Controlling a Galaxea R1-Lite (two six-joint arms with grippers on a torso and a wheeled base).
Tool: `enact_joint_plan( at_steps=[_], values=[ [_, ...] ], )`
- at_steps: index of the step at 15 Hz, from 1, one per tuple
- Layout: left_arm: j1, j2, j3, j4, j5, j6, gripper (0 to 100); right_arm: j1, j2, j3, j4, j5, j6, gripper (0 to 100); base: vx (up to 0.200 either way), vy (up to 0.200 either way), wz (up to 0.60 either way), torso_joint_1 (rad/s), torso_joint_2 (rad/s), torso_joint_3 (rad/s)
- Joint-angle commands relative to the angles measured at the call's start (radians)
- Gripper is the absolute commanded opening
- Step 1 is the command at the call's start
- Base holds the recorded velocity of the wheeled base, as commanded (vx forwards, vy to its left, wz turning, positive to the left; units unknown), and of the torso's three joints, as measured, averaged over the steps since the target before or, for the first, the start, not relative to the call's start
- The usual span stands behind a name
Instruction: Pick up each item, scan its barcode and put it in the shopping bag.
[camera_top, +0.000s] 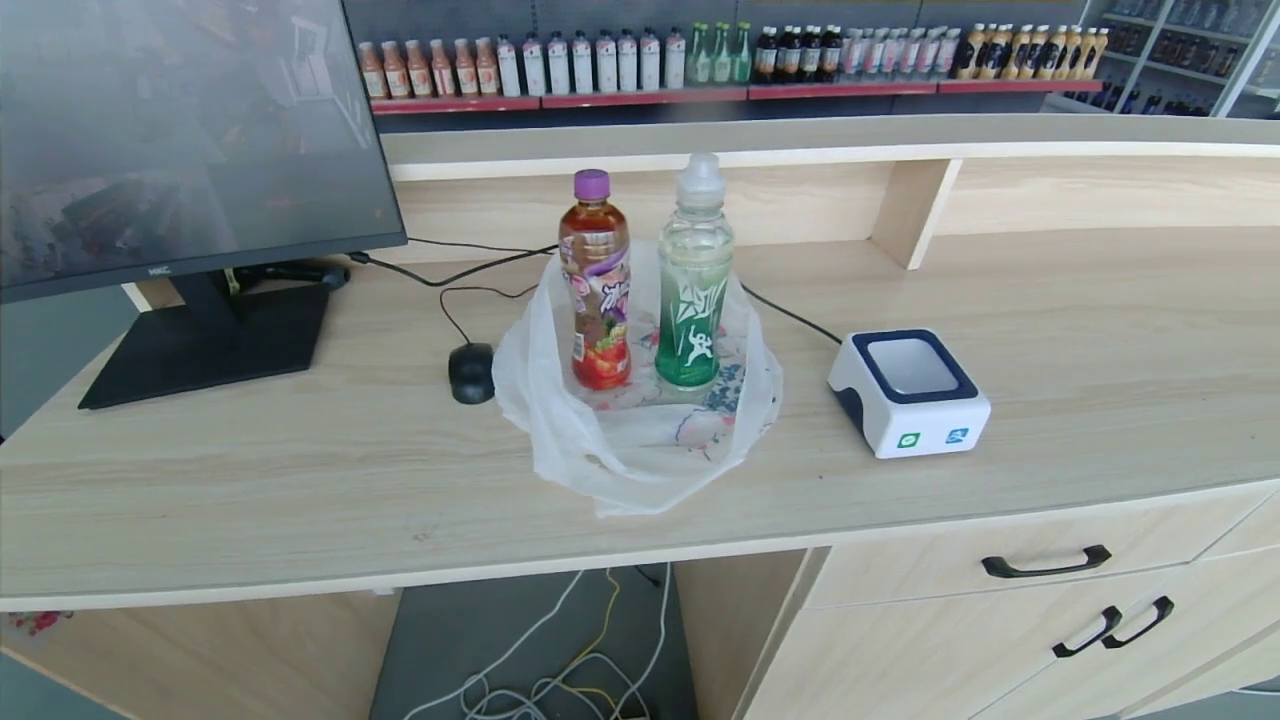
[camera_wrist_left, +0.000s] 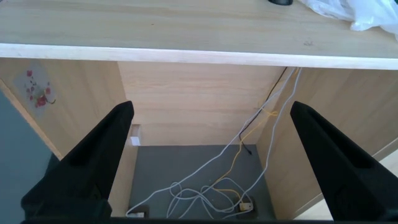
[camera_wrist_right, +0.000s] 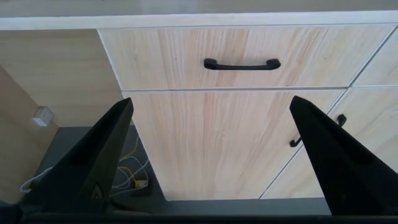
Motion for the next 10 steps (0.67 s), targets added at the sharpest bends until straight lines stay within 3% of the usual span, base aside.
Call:
enact_joint_plan(
  at_steps=[1,10],
  values=[
    [0.001,0.000,0.000,0.000,0.000,0.000,100,-0.001,0.002,0.000,0.000,0.001,-0.001,100,0.000,-0.200,0.00,-0.002,0.01,0.012],
    [0.001,0.000,0.000,0.000,0.000,0.000,100,-0.001,0.002,0.000,0.000,0.001,0.002,100,0.000,-0.200,0.00,0.003,0.00,0.003]
  ],
)
